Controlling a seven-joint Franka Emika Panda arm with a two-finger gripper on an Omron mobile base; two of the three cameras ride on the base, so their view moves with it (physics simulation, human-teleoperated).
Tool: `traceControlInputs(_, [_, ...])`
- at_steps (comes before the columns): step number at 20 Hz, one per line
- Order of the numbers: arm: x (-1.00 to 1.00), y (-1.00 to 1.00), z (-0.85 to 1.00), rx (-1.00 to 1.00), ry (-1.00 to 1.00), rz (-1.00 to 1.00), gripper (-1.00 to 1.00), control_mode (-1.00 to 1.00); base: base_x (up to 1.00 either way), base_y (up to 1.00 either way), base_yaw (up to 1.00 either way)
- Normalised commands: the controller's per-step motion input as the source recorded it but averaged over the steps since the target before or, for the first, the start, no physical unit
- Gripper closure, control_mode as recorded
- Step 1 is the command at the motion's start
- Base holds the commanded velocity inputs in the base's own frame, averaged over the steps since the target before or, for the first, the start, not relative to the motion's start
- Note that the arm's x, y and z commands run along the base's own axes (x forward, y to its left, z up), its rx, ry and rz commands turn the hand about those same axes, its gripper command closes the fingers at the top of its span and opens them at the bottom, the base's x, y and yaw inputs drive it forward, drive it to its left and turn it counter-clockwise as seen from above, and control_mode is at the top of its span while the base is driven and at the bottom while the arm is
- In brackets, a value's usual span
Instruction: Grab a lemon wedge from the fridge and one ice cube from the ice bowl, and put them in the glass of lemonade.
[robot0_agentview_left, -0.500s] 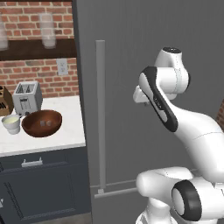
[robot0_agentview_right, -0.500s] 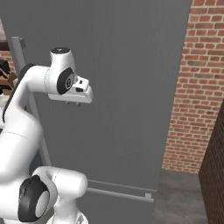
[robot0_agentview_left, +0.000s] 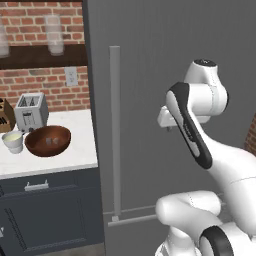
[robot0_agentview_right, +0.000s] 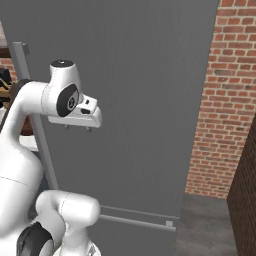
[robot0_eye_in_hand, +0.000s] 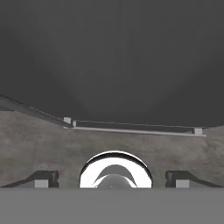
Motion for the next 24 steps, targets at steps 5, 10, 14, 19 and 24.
traceControlInputs(5, [-0.74,0.0,-0.07,0.0,0.0,0.0,-1.0,-1.0,0.0,0.0,0.0])
traceControlInputs(10, [-0.47,0.0,-0.15,0.0,0.0,-0.01,-1.0,-1.0,0.0,0.0,0.0])
traceControlInputs(14, [-0.01,0.0,0.0,0.0,0.0,0.0,-1.0,-1.0,0.0,0.0,0.0])
traceControlInputs(19, [0.0,0.0,0.0,0.0,0.0,0.0,-1.0,1.0,-0.4,0.0,0.01])
traceControlInputs(24, [0.0,0.0,0.0,0.0,0.0,0.0,-1.0,1.0,-0.85,0.08,0.01])
